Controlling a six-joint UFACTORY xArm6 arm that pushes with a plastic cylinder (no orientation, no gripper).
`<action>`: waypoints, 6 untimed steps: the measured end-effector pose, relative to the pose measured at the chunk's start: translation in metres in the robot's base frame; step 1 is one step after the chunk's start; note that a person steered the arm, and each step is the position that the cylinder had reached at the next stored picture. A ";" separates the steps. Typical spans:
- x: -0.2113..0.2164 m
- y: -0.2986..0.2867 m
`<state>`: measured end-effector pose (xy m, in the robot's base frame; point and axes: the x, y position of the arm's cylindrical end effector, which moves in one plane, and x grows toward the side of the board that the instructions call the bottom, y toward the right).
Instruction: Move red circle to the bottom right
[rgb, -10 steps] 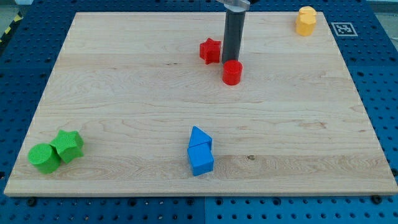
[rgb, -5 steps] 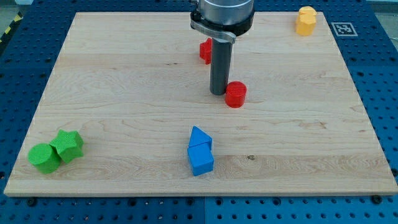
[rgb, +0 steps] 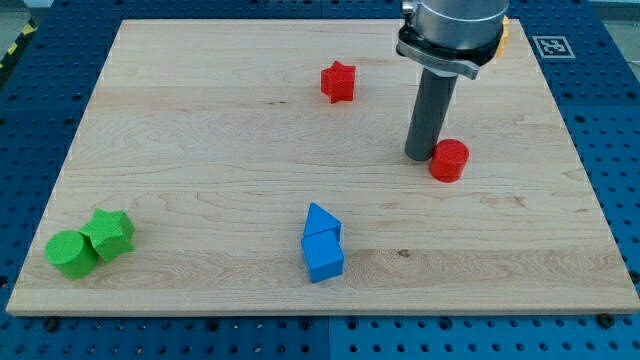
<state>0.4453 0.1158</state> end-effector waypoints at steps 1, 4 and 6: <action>0.004 0.018; 0.021 0.064; 0.049 0.090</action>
